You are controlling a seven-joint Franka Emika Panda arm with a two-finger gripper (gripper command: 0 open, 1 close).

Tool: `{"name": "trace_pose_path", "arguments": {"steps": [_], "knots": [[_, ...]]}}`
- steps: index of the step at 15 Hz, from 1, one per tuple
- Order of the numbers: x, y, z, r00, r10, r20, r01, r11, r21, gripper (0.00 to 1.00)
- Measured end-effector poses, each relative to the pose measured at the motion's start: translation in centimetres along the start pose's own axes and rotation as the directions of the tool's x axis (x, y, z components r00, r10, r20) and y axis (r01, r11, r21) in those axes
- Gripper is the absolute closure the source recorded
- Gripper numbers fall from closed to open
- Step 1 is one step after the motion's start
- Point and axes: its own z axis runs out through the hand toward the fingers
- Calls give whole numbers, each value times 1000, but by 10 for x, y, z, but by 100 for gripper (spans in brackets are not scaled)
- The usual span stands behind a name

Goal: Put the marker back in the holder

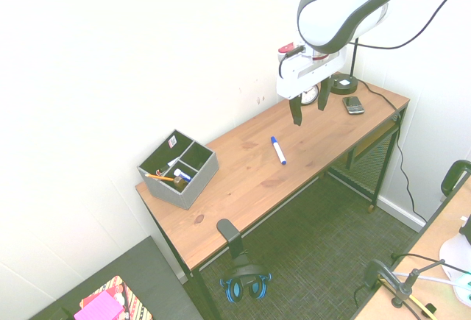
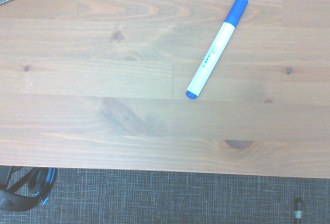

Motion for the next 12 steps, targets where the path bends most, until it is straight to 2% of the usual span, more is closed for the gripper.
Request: {"name": "trace_pose_path", "arguments": {"steps": [3,5,8,12], "knots": [[4,1,0,999,30,-20,-30,1000,0,0],[11,-3,7,993,108,-56,-109,994,-13,0],[11,-27,44,972,222,-76,-223,975,-5,0],[27,-48,103,939,342,-29,-341,939,38,0]]}}
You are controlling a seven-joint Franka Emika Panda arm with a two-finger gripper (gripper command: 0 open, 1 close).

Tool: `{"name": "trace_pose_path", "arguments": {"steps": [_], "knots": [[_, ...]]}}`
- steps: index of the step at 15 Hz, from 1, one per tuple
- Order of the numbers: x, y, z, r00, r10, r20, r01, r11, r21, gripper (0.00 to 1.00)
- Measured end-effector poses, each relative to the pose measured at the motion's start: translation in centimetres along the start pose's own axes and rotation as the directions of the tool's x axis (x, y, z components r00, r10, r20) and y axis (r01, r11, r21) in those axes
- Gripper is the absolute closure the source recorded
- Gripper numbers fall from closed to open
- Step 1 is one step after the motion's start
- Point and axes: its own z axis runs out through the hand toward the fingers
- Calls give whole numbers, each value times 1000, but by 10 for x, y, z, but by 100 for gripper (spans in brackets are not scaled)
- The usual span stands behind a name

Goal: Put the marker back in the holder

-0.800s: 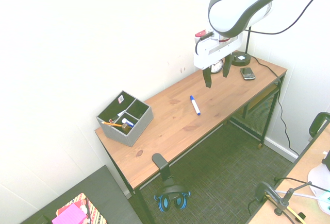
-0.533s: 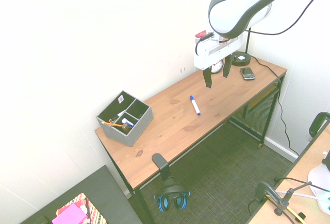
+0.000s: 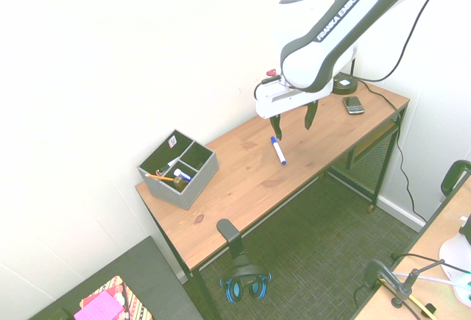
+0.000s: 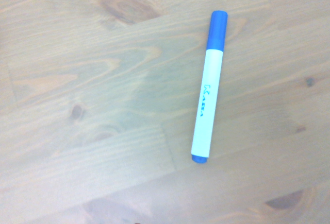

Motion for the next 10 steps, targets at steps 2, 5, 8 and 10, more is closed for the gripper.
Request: {"name": "trace_pose_path", "arguments": {"steps": [2,5,8,10], "knots": [[0,-10,31,1000,18,11,-18,1000,4,0],[0,-25,62,999,29,23,-29,1000,-4,0],[8,-34,77,998,57,29,-57,998,-14,100],[14,-36,89,997,72,35,-71,997,-12,100]]}}
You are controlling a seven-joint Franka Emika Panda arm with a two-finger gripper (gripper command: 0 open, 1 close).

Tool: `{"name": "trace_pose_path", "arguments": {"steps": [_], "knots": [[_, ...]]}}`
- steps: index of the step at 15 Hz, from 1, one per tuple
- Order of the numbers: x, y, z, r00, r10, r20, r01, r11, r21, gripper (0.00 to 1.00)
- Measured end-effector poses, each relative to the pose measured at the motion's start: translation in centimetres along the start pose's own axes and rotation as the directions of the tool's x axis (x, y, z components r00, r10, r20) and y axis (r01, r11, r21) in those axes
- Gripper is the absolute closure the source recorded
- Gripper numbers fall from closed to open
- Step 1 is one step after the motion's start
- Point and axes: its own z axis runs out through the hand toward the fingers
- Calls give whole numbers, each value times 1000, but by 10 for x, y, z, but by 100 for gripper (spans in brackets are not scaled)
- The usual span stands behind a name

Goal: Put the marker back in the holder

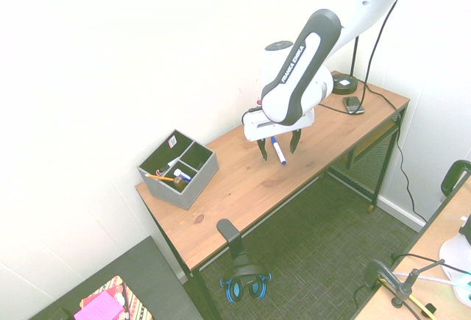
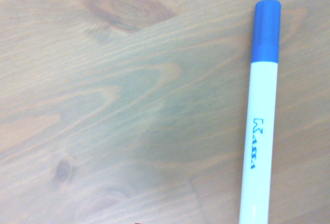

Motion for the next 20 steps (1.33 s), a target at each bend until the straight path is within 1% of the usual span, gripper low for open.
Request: {"name": "trace_pose_path", "arguments": {"steps": [6,10,20], "knots": [[18,-11,30,1000,9,12,-9,1000,-7,100],[23,-18,31,1000,13,15,-13,1000,4,100],[27,-17,32,1000,1,-3,-1,1000,-4,100]]}}
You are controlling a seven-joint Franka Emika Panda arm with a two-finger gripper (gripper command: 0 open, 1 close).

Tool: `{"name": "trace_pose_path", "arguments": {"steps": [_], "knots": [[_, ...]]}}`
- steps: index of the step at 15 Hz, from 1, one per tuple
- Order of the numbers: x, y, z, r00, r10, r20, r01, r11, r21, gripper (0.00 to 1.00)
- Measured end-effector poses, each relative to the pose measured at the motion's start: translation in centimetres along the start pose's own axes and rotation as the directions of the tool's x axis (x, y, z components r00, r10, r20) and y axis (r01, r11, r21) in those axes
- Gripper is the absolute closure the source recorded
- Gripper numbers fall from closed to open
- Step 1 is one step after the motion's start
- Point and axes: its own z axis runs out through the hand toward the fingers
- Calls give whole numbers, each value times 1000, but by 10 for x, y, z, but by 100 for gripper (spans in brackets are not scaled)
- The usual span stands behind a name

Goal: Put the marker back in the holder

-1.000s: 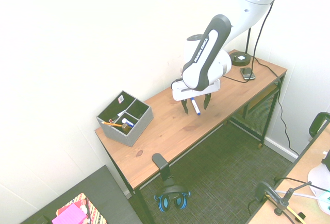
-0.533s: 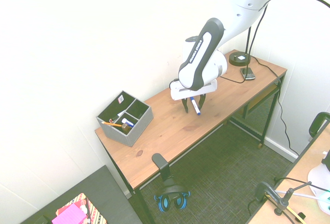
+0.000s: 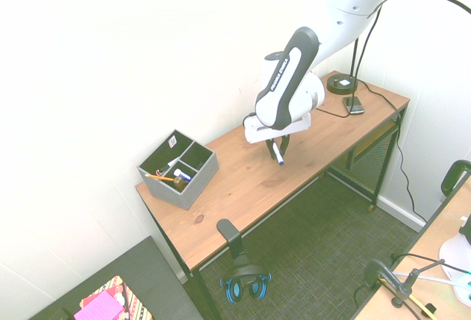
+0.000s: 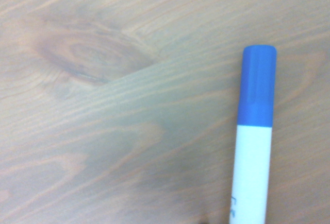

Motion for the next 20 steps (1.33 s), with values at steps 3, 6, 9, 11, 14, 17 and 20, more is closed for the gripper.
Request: {"name": "trace_pose_path", "arguments": {"steps": [3,6,9,11,14,17,20], "knots": [[-1,-1,-1,1000,13,12,-13,1000,10,100],[-13,-18,-35,997,-4,72,-3,995,96,100],[-57,-49,-123,968,-44,247,4,987,160,100],[-85,-72,-155,922,-55,383,-13,985,173,100],[-102,-99,-167,829,-51,556,-45,986,157,100],[-108,-114,-147,771,1,637,-94,989,112,100],[-113,-112,-115,733,61,677,-137,989,59,100]]}}
